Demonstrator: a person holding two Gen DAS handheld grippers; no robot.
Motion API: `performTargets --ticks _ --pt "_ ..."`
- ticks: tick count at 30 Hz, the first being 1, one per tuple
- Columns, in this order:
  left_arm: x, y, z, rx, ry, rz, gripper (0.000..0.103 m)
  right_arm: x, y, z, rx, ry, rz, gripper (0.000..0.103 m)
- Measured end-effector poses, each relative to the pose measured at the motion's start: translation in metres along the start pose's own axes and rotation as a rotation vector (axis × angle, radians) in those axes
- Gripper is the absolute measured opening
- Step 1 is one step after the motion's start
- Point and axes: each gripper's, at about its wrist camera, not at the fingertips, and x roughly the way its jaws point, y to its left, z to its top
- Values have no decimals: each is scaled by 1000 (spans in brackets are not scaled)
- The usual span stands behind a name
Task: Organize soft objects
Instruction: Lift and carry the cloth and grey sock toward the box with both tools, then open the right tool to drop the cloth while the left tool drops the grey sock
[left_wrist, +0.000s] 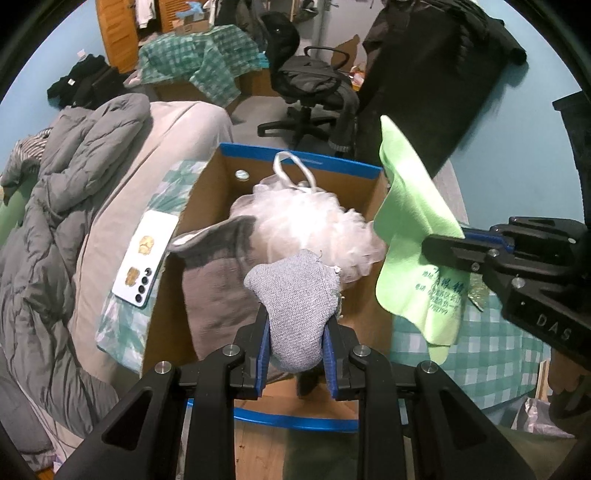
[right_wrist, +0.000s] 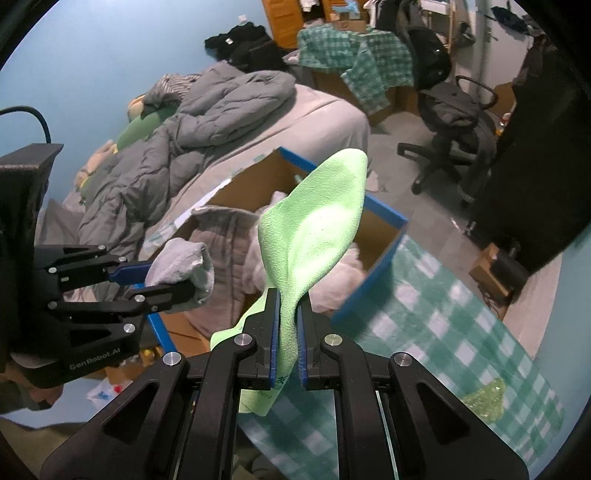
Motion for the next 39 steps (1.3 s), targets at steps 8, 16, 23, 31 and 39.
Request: performTargets --ticks 8,16,23,31,39 --pt "23 25 -7 -41 34 16 24 41 16 6 9 53 26 8" --pt "47 29 -8 -30 66 20 25 73 22 1 31 114 29 8" --pt "56 30 -12 -30 99 23 38 85 15 -4 69 164 42 14" --pt "49 32 -20 -47 101 47 62 76 18 -4 47 165 1 52" --pt "36 28 -28 -93 99 57 62 58 9 -5 56 140 -36 61"
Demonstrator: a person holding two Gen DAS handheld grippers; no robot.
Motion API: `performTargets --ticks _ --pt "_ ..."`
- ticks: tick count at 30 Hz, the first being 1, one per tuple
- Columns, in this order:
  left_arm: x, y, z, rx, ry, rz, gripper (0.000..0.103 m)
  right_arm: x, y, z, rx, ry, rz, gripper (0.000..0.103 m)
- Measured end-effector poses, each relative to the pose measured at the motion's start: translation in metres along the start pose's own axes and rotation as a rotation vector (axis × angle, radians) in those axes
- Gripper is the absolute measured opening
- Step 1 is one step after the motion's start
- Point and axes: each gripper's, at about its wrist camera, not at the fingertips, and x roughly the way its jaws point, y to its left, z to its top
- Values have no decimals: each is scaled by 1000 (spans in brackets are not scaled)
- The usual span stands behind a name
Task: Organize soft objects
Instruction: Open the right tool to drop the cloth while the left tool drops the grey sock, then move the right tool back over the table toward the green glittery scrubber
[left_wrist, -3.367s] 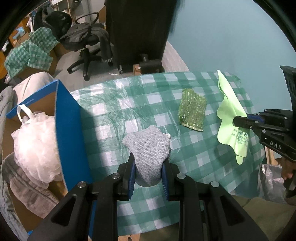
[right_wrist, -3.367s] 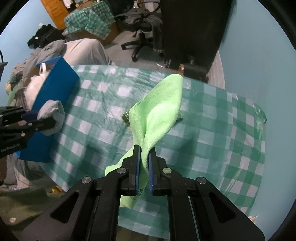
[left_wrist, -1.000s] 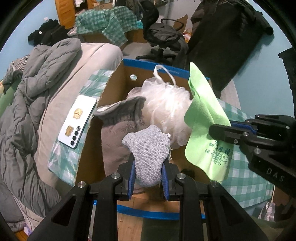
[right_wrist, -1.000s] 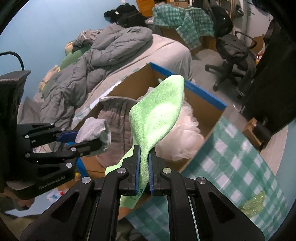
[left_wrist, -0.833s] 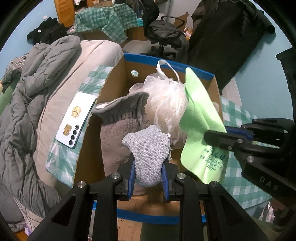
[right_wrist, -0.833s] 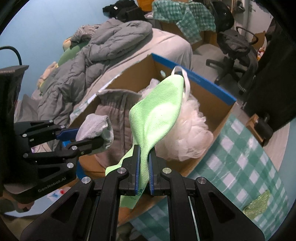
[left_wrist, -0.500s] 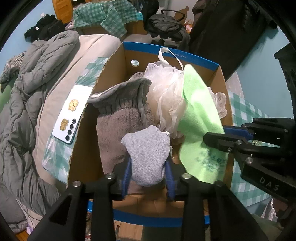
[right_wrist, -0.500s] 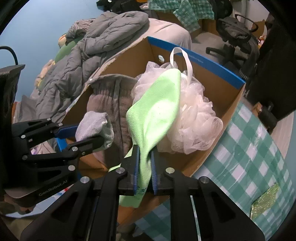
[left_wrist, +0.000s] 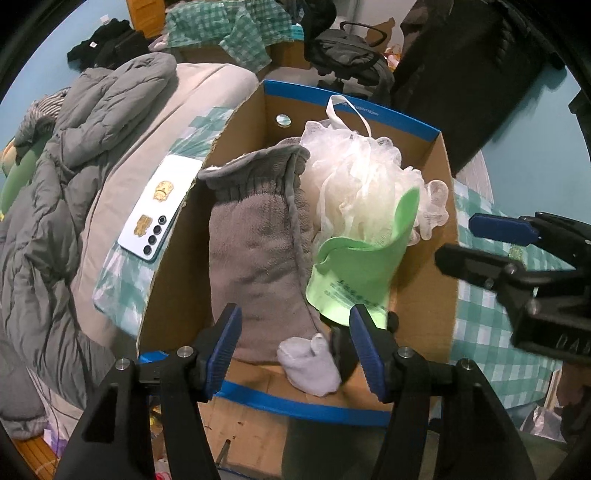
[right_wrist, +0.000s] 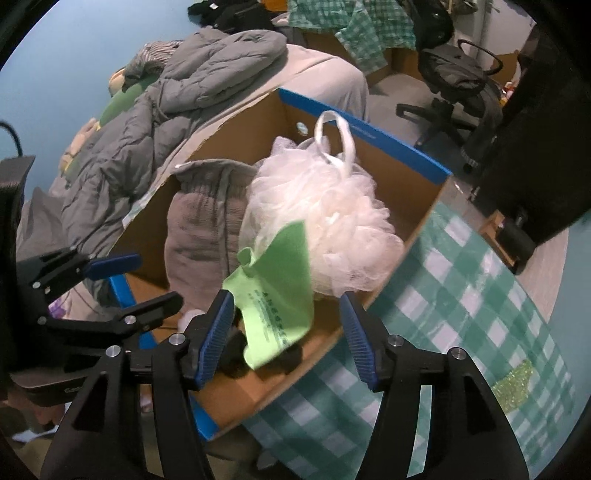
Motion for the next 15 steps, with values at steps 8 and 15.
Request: performTargets --ticks 8,15 --pt "-16 -20 0 31 -25 4 64 -28 -21 -8 49 -36 -17 61" --pt "-22 -44 6 81 -43 -6 67 -46 -49 -26 115 -45 -44 62"
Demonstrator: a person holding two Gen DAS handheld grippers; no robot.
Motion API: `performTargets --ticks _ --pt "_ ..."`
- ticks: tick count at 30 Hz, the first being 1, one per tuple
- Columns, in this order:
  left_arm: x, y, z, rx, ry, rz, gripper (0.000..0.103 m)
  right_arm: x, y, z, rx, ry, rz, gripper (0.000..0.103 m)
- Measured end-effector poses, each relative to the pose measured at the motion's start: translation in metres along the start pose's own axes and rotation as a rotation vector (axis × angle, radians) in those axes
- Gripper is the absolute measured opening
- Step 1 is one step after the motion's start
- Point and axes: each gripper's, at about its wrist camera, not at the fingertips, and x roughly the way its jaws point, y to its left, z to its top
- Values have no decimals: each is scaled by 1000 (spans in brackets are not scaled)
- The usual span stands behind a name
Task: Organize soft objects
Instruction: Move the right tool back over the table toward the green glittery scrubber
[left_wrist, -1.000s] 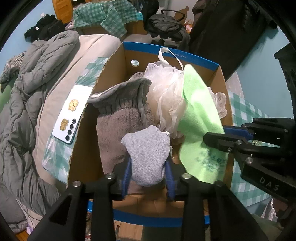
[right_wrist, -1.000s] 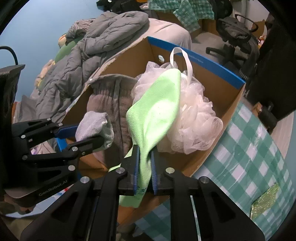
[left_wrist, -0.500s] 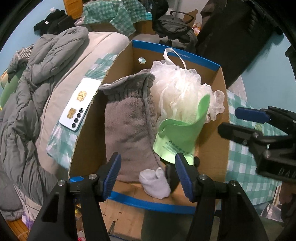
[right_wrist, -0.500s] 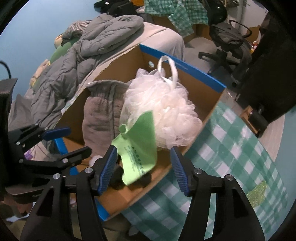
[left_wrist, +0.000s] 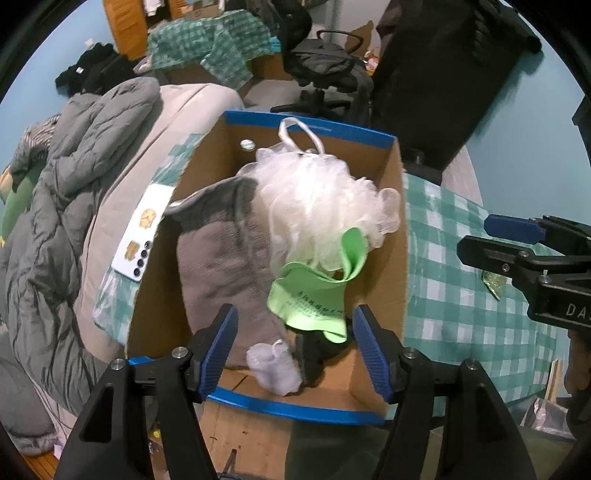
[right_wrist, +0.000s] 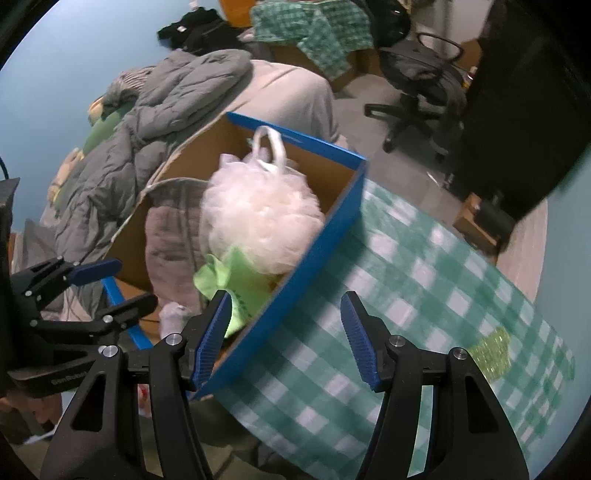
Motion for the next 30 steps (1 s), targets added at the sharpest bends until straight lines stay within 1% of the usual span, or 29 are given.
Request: performTargets --ticks 13,25,30 --pt "0 -52 10 114 -21 -51 67 -24 -68 -34 185 7 -68 63" --pt "7 -104 24 216 -18 -102 68 -36 -145 -76 412 30 -104 63" --pt "11 -131 32 300 -33 -90 68 -39 -178 -92 476 39 -152 63"
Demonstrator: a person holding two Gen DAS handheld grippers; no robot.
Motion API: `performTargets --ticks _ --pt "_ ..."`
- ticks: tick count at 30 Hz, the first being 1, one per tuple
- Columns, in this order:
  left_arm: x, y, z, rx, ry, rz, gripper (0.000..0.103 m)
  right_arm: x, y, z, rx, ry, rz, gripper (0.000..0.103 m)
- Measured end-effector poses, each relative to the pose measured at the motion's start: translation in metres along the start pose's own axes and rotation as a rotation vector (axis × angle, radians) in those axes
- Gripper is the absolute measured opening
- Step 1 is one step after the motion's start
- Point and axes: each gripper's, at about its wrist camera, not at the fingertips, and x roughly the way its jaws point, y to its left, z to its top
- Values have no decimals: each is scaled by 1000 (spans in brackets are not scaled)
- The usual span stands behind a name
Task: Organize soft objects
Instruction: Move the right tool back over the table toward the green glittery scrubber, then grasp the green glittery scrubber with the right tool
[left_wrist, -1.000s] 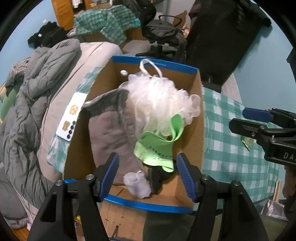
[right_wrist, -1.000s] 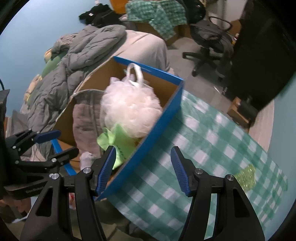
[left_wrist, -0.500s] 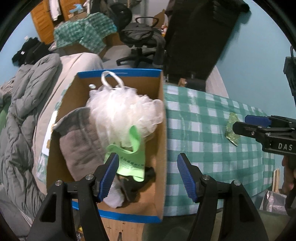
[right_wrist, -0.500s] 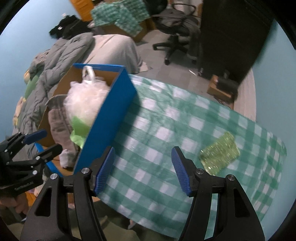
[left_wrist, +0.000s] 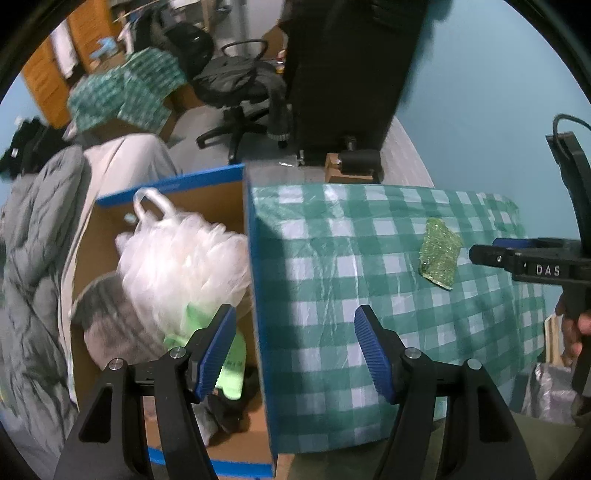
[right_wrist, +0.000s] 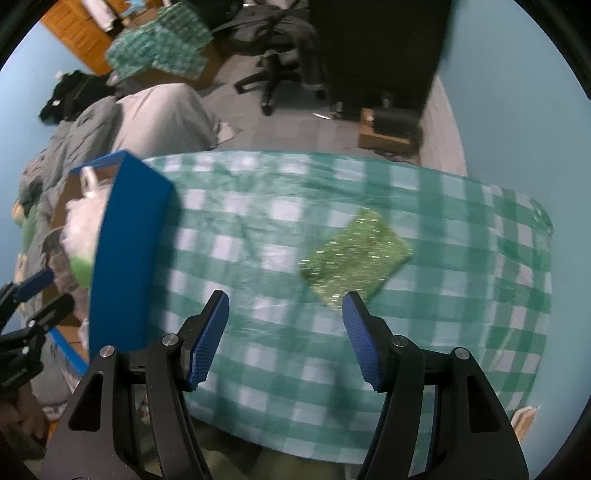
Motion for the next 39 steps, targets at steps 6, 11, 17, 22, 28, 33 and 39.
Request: performTargets --ticks 6,11,17,22,28,33,39 --pt "17 -22 17 66 22 3 69 1 -28 2 49 6 -32 63" --pt "30 -30 31 69 37 -17 71 9 -43 6 76 20 -54 63" --pt "52 -38 46 62 72 -39 72 36 -55 13 125 61 -55 63" --pt "73 -45 54 73 99 -34 72 60 -62 19 163 83 -57 63" --pt "98 -47 57 59 144 -42 72 84 -64 28 162 100 -93 63" --pt "116 -44 58 33 177 -49 72 102 -63 32 138 133 -131 63" --pt "127 -38 56 11 205 -40 72 111 -53 32 68 135 -190 65"
